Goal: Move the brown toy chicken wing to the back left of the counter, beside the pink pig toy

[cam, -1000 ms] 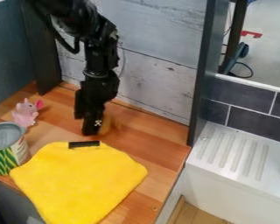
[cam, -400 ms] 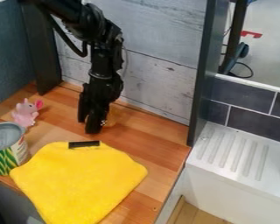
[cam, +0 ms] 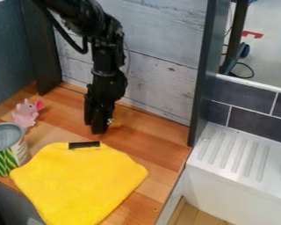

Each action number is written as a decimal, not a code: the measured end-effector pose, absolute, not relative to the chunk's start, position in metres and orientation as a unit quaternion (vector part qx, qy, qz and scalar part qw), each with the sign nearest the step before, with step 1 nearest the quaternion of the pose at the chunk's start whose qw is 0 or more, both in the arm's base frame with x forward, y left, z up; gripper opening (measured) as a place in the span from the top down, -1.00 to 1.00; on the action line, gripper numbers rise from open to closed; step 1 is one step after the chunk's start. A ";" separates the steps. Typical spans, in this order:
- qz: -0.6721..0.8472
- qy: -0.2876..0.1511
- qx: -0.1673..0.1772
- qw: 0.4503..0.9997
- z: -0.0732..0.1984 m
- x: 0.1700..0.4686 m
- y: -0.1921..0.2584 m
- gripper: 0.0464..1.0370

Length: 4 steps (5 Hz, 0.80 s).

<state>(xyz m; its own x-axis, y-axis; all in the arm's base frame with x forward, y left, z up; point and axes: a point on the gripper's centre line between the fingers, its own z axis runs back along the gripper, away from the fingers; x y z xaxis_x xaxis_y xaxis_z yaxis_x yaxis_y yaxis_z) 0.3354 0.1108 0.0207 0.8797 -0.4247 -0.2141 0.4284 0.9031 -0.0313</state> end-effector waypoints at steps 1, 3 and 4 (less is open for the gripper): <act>-0.197 0.078 -0.001 0.977 0.042 0.335 0.115 -0.10; -0.091 0.060 0.026 0.994 0.070 0.322 0.151 -0.10; -0.014 0.053 0.033 0.998 0.075 0.314 0.190 -0.10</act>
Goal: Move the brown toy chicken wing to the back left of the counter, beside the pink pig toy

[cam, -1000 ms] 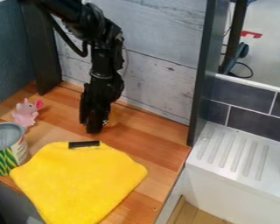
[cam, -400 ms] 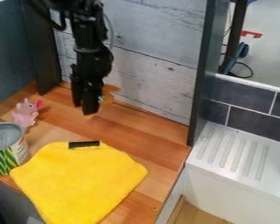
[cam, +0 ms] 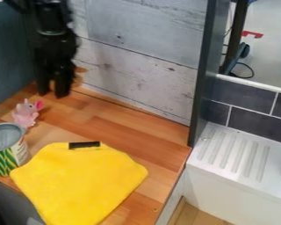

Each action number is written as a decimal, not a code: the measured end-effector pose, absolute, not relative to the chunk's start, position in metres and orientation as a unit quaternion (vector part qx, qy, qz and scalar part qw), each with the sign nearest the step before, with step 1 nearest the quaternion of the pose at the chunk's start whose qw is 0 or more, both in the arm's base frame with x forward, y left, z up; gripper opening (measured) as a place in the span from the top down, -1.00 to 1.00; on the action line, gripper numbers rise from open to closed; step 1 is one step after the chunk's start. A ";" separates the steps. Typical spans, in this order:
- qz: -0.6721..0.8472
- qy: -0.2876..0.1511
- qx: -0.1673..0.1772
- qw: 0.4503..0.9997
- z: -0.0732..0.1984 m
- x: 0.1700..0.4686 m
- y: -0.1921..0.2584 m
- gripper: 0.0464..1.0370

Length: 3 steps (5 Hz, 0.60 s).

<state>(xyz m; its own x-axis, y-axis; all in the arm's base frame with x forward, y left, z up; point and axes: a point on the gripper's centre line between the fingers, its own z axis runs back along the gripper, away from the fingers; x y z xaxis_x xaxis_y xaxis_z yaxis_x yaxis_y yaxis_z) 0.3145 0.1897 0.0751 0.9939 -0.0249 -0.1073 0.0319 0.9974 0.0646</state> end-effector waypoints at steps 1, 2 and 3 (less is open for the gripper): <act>0.027 0.069 0.022 0.997 0.058 0.310 0.219 -0.10; 0.038 0.086 0.014 0.995 0.041 0.316 0.225 -0.10; 0.040 0.097 0.008 0.995 0.027 0.318 0.226 -0.10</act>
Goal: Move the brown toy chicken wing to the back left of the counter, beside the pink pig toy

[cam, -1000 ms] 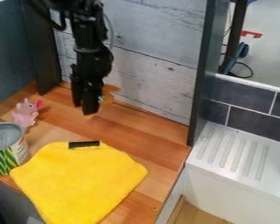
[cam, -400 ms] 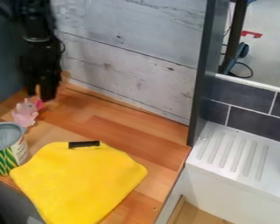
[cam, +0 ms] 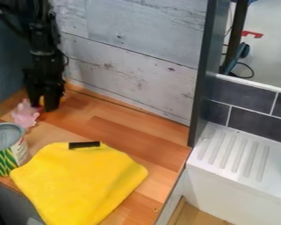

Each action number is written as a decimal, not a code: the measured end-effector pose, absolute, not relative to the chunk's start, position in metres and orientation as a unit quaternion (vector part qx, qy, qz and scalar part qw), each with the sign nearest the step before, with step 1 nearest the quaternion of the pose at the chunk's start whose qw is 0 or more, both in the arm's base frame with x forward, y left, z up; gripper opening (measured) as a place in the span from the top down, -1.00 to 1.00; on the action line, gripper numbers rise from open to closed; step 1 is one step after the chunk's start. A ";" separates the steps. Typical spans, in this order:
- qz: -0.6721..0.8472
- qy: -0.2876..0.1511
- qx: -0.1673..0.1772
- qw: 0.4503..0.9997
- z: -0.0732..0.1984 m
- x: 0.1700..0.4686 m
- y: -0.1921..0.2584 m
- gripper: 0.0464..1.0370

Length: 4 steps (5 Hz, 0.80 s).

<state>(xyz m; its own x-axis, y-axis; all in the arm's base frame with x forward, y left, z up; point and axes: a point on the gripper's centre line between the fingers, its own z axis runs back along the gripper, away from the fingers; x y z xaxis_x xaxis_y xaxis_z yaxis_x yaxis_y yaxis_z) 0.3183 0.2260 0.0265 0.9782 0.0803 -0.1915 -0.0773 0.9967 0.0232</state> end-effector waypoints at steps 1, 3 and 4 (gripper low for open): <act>0.032 0.101 0.004 0.994 0.021 0.321 0.221 -0.10; 0.027 0.109 0.007 0.994 0.012 0.328 0.213 -0.10; 0.024 0.104 0.013 0.994 0.012 0.331 0.212 -0.10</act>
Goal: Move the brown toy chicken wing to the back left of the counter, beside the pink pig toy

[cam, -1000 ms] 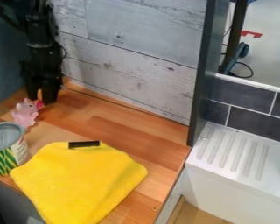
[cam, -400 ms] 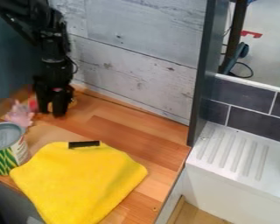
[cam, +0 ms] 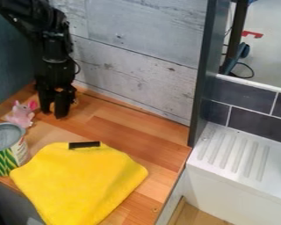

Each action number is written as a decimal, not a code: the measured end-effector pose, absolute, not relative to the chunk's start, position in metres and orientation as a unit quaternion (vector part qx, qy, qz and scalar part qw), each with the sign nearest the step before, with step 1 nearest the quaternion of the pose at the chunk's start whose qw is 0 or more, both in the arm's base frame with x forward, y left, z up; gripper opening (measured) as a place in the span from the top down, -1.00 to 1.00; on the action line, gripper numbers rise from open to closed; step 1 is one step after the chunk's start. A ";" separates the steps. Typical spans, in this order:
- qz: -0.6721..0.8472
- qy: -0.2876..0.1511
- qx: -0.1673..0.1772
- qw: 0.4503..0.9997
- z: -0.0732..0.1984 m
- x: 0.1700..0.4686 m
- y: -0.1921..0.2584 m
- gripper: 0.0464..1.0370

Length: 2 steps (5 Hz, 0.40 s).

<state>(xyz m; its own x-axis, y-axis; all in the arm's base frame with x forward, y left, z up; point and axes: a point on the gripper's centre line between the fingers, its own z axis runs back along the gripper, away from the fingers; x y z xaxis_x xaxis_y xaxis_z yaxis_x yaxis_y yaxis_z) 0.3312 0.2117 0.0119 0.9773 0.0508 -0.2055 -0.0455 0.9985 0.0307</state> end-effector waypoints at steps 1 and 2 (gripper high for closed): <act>0.012 0.101 0.014 0.995 0.012 0.337 0.204 -0.23; 0.020 0.100 0.012 0.995 0.012 0.338 0.202 -0.81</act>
<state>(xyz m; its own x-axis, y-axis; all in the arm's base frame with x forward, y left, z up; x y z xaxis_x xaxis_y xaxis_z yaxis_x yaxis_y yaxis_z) 0.3377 0.2020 0.0117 0.9792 0.0415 -0.1988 -0.0368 0.9989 0.0273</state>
